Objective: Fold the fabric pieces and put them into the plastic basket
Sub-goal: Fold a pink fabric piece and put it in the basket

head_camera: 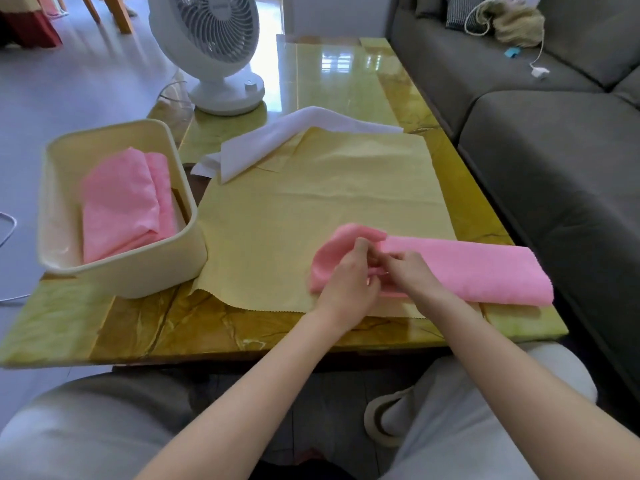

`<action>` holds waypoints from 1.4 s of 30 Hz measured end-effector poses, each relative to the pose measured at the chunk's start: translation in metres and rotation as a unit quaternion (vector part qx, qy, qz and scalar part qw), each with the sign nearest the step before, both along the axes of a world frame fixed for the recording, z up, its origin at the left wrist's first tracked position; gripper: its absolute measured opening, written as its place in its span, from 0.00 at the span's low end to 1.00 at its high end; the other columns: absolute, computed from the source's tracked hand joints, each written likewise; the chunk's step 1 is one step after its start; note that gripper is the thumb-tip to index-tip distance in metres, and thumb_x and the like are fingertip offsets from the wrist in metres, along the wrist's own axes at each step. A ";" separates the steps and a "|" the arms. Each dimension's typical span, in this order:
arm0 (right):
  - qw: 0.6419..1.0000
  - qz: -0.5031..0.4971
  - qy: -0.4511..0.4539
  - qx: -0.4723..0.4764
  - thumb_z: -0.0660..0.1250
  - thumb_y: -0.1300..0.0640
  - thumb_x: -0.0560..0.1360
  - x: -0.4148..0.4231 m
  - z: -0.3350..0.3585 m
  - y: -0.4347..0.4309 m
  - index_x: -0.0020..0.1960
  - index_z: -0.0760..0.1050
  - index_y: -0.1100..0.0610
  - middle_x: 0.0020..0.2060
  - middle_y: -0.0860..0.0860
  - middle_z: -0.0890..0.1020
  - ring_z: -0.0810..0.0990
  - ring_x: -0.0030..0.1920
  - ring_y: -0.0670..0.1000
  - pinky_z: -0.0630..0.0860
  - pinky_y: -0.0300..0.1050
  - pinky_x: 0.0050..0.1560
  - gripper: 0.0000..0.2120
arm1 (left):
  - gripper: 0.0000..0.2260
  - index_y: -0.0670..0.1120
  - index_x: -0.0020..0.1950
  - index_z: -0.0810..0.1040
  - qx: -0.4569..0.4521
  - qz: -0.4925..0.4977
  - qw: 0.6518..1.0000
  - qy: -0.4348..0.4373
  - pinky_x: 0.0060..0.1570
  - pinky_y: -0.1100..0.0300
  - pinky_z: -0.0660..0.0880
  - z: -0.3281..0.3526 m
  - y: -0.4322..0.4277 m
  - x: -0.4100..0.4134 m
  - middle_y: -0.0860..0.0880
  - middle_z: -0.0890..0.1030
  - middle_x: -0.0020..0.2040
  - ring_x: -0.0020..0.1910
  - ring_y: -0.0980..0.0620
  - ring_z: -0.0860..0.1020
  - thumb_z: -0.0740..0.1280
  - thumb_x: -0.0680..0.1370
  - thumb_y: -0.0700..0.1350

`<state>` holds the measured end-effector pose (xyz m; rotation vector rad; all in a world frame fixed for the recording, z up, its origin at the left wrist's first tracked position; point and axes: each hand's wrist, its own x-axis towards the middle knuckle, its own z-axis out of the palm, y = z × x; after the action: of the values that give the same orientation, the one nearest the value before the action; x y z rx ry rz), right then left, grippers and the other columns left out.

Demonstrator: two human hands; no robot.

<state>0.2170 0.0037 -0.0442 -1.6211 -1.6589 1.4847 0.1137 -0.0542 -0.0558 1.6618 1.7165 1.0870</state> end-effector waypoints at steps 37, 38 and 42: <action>0.903 0.128 -0.382 0.148 0.51 0.54 0.81 -0.018 0.004 -0.003 0.40 0.70 0.56 0.38 0.54 0.75 0.73 0.39 0.56 0.66 0.43 0.37 0.14 | 0.09 0.42 0.59 0.69 0.023 0.079 0.988 0.132 0.42 0.50 0.75 0.040 0.021 -0.050 0.44 0.78 0.50 0.46 0.44 0.78 0.61 0.79 0.40; 0.904 0.127 -0.374 0.162 0.52 0.54 0.81 -0.026 0.006 -0.004 0.40 0.70 0.56 0.38 0.54 0.75 0.73 0.39 0.56 0.66 0.43 0.36 0.15 | 0.09 0.43 0.59 0.70 0.030 0.084 0.985 0.148 0.45 0.49 0.76 0.043 0.018 -0.059 0.44 0.78 0.53 0.48 0.44 0.78 0.61 0.79 0.40; 0.896 0.167 -0.364 0.194 0.53 0.54 0.81 -0.061 0.006 -0.013 0.35 0.67 0.55 0.37 0.53 0.74 0.73 0.39 0.56 0.65 0.42 0.33 0.17 | 0.12 0.45 0.63 0.71 -0.026 0.126 0.968 0.214 0.47 0.51 0.74 0.032 0.003 -0.104 0.45 0.76 0.57 0.51 0.43 0.78 0.60 0.80 0.41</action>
<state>0.1562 -0.0096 -0.0381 -1.8247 -2.5398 0.5769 0.0094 -0.0512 -0.0240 1.7743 2.2592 0.8157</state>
